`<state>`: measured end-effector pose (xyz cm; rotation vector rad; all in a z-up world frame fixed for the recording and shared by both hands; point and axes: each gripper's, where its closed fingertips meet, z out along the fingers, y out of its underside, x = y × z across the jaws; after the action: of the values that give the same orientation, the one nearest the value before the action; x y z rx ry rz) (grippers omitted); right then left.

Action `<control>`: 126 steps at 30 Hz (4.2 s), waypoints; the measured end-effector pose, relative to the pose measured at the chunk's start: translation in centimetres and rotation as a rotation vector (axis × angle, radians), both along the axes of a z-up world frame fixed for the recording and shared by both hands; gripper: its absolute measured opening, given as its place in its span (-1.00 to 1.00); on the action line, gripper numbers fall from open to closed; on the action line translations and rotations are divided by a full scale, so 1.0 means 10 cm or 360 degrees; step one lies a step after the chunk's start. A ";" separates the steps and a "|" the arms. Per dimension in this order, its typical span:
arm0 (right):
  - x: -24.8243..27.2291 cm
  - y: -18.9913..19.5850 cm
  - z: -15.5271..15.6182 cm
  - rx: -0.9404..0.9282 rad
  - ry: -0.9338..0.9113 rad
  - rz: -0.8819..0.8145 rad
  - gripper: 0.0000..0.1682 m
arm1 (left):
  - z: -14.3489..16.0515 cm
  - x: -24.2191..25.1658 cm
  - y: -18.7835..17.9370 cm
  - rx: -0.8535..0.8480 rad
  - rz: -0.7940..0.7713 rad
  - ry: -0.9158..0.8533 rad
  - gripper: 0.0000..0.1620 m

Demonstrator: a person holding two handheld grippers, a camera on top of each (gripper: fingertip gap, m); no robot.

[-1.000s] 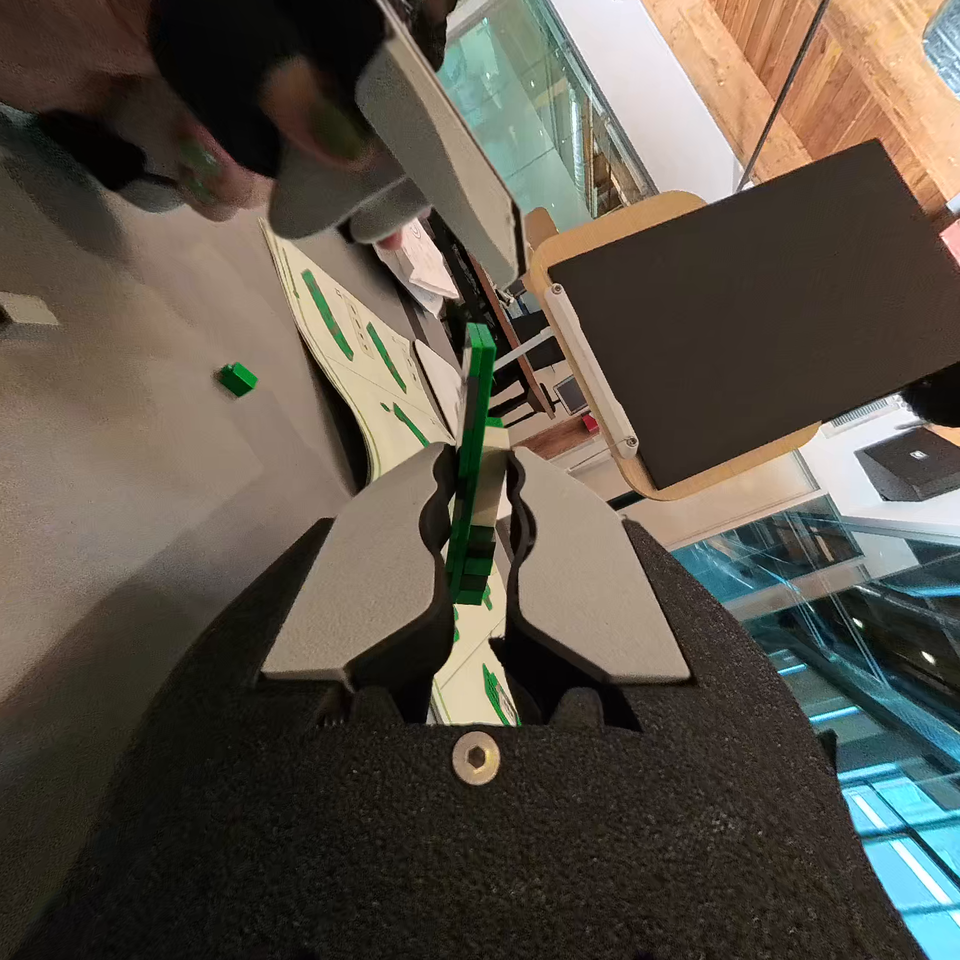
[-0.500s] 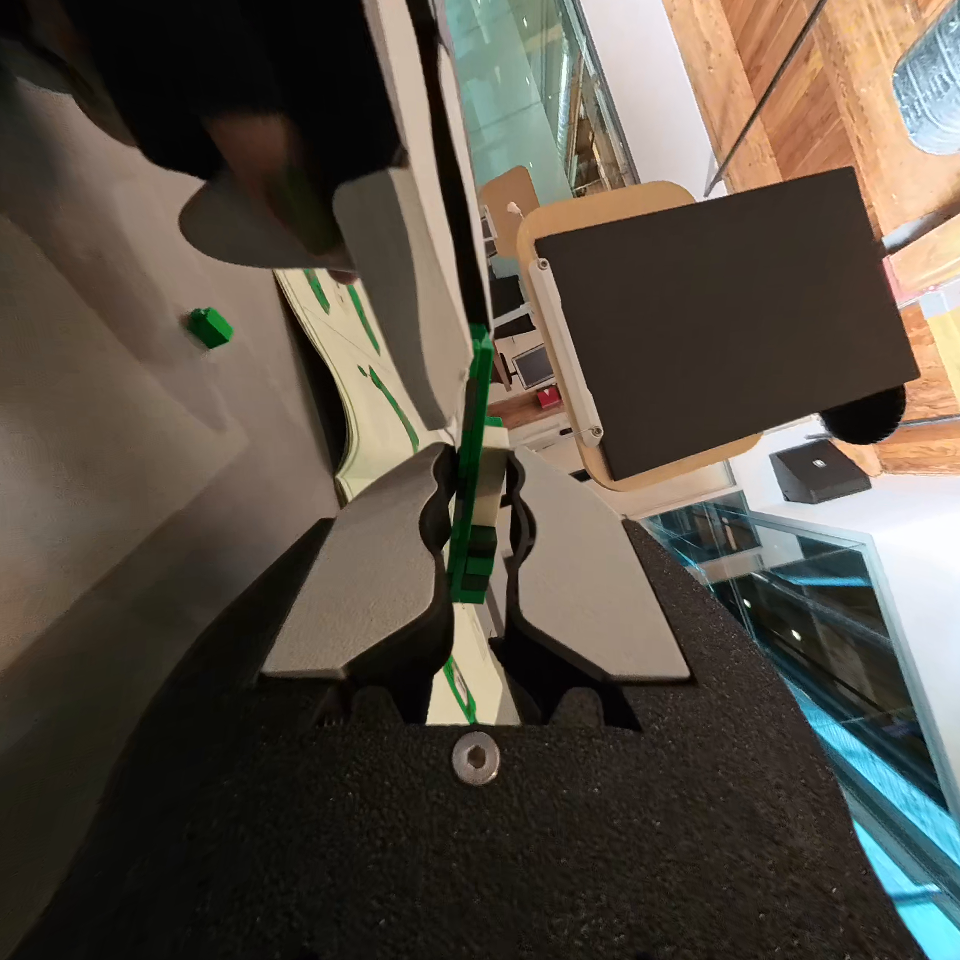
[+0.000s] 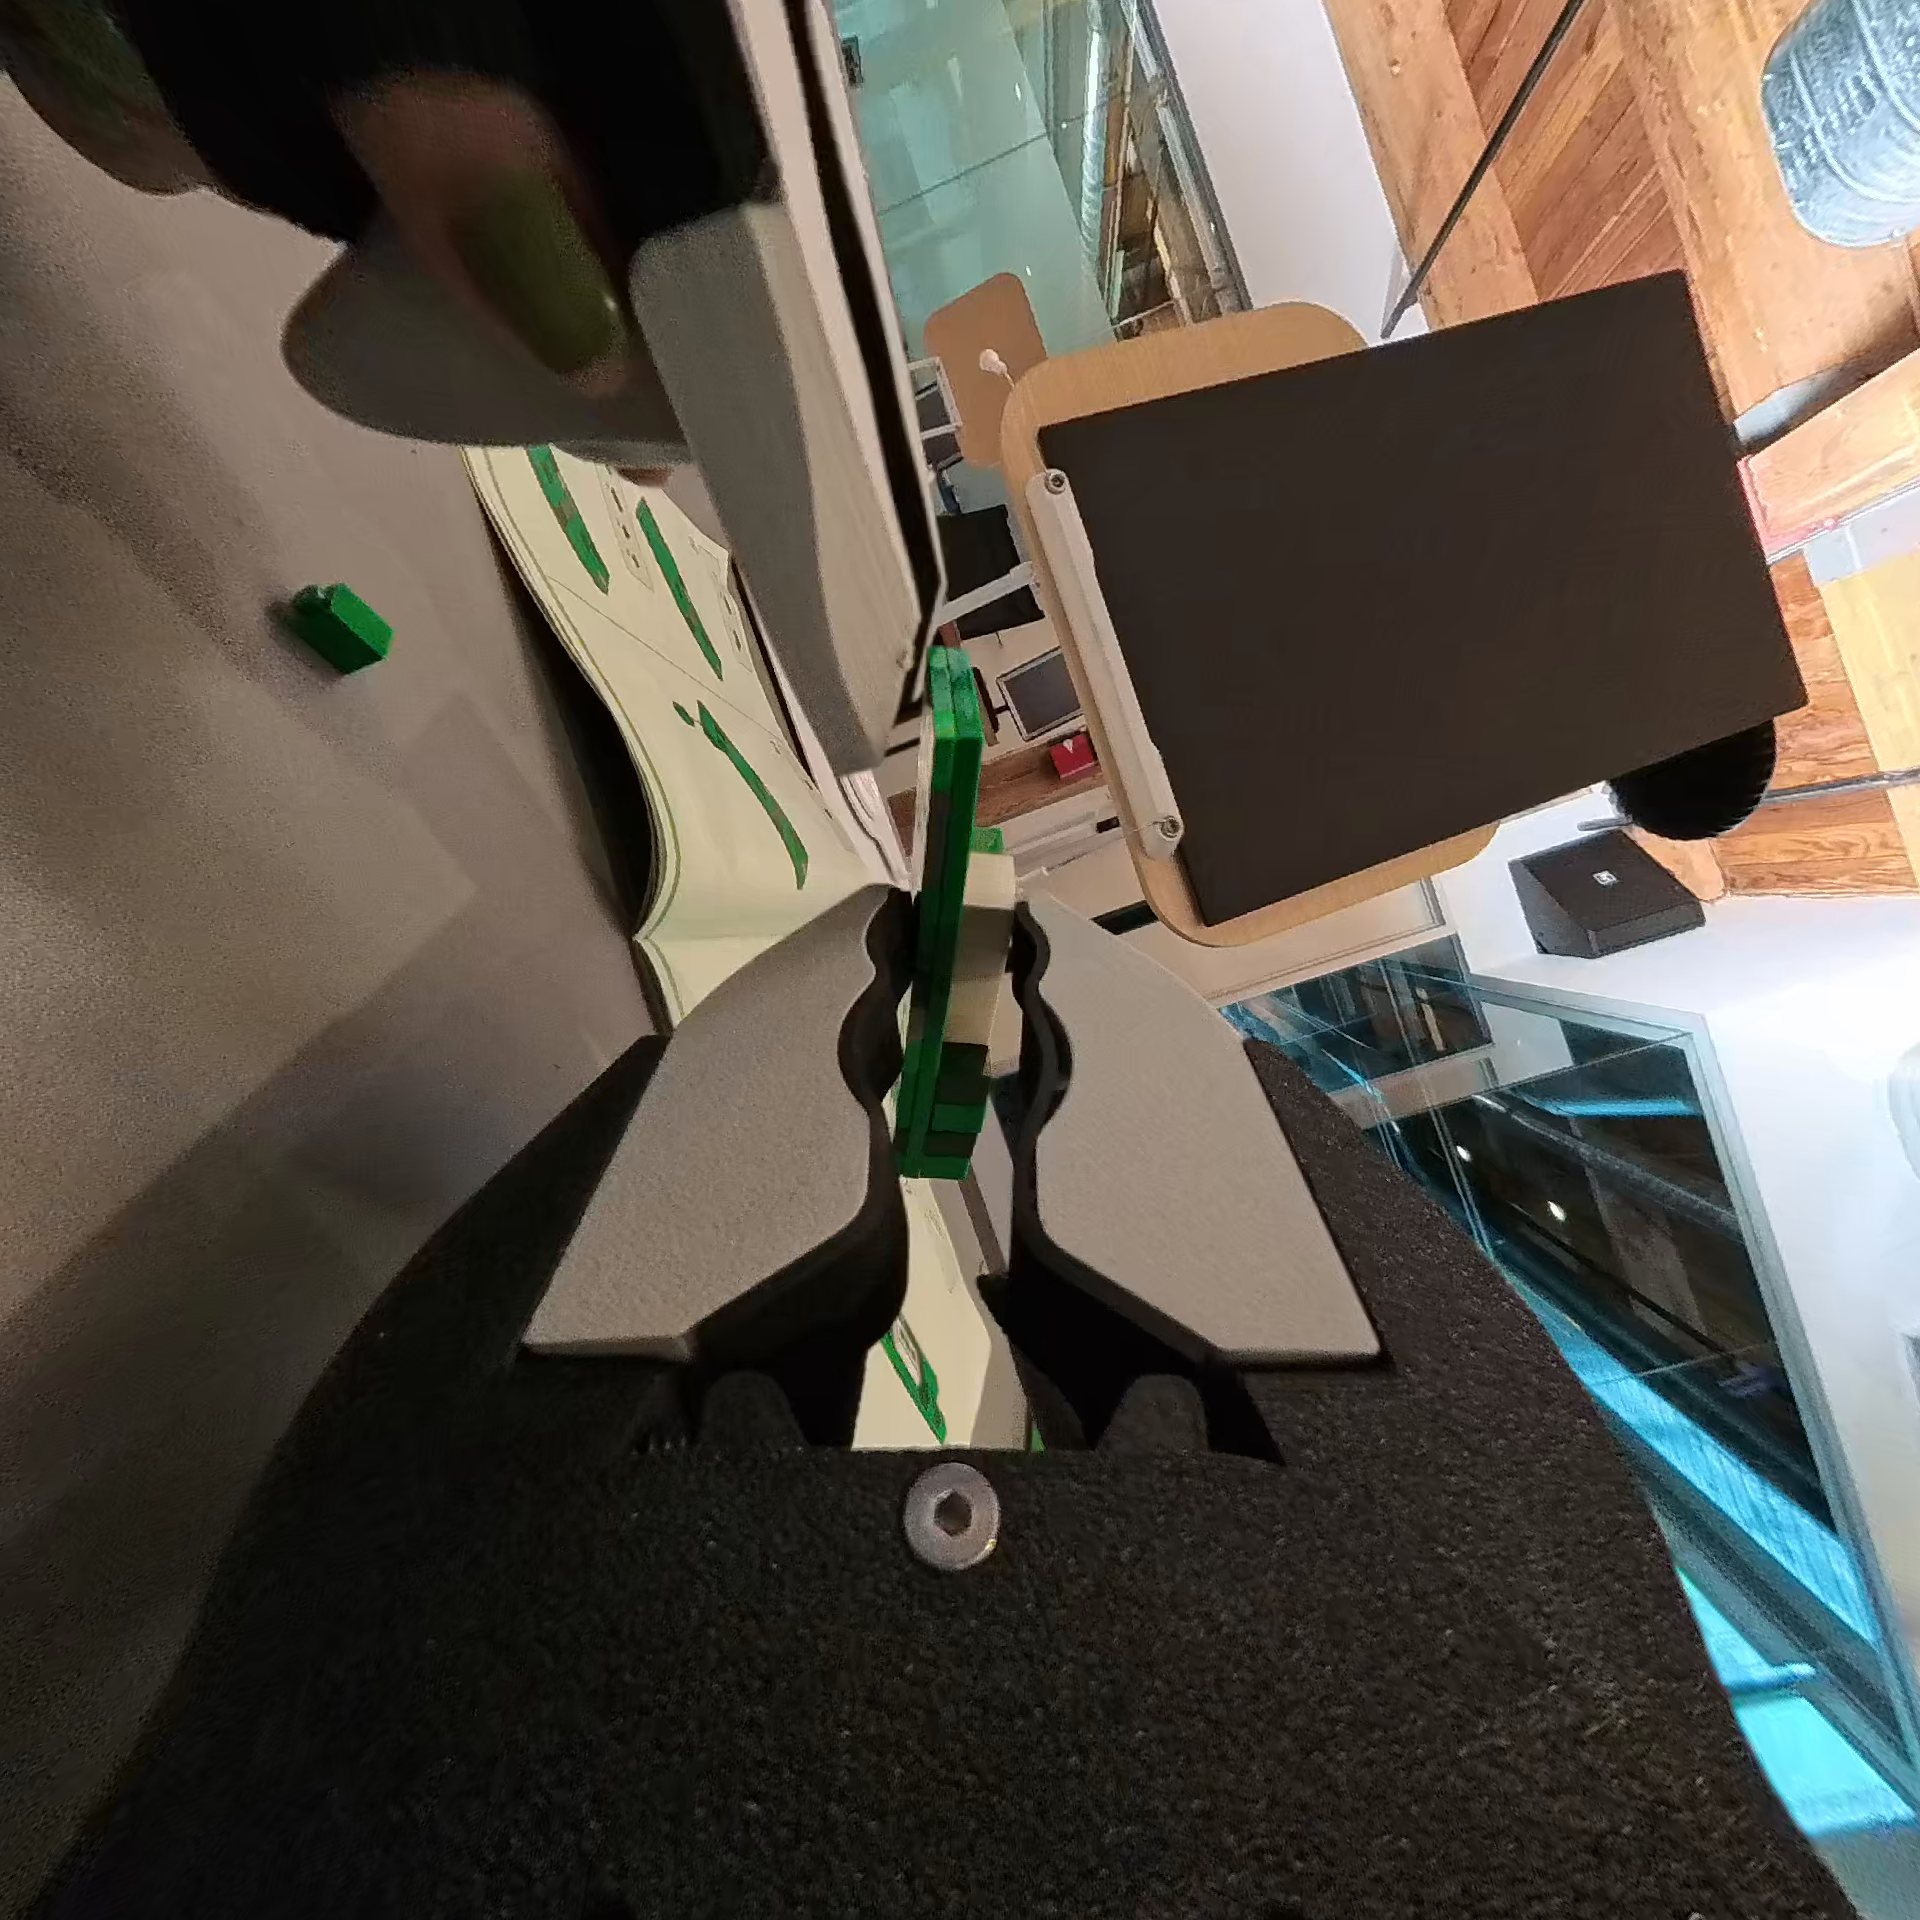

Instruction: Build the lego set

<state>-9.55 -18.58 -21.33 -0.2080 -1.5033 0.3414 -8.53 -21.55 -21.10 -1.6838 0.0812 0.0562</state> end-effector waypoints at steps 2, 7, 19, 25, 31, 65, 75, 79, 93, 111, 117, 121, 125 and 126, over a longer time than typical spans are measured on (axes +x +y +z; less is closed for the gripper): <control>0.00 0.01 0.00 0.0017 0.0008 -0.0021 -0.79 | 0.02 0.04 0.01 0.0025 -0.0041 -0.0022 -0.41; 0.01 -0.08 -0.01 0.0164 0.0034 -0.0012 -0.78 | -0.02 0.06 0.05 -0.0027 -0.0004 0.0039 -0.34; 0.04 -0.19 0.06 0.0300 0.0171 -0.0037 -0.66 | -0.01 -0.03 0.03 -0.0020 0.0132 0.0102 -0.55; 0.09 0.09 0.19 -0.0061 0.0169 -0.0133 -0.62 | 0.21 -0.18 -0.10 0.0256 0.0105 -0.0232 -0.55; 0.07 0.22 0.22 -0.0229 0.0160 -0.0156 -0.67 | 0.64 -0.28 -0.43 0.0889 -0.0538 -0.1210 -0.55; -0.06 0.29 0.04 -0.0397 -0.0035 -0.0152 -0.89 | -0.18 -0.60 -0.22 -0.0458 0.0665 0.0634 -0.55; -0.14 -0.05 0.23 -0.1559 -0.0286 0.0447 -0.68 | 0.10 -0.49 -0.22 -0.0193 0.0733 0.1046 -0.55; -0.10 -0.08 0.39 -0.1799 -0.0363 0.0669 -0.45 | 0.25 -0.21 -0.19 0.0124 0.0380 0.0808 -0.55; 0.51 -0.25 0.12 -0.0354 -0.1642 0.0495 -0.47 | 0.02 0.49 -0.14 0.0070 -0.0543 0.0513 -0.55; 0.67 -0.29 0.01 -0.0157 -0.1972 0.0485 -0.70 | 0.07 0.59 -0.17 0.0121 -0.0636 0.0461 -0.55; 0.61 -0.33 0.04 -0.0273 -0.1913 0.0472 -0.64 | 0.07 0.58 -0.18 0.0127 -0.0639 0.0445 -0.55; 0.66 -0.36 0.01 -0.0210 -0.1951 0.0504 -0.69 | 0.04 0.61 -0.16 0.0106 -0.0649 0.0470 -0.55; 0.67 -0.37 0.01 -0.0181 -0.1941 0.0505 -0.70 | 0.05 0.61 -0.16 0.0110 -0.0654 0.0466 -0.55; 0.67 -0.36 0.01 -0.0167 -0.1942 0.0504 -0.70 | 0.05 0.61 -0.16 0.0111 -0.0655 0.0465 -0.55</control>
<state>-2.85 -22.22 -21.25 -0.2799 -2.7408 0.5979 -2.38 -23.16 -20.61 -1.5503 0.6349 -0.0052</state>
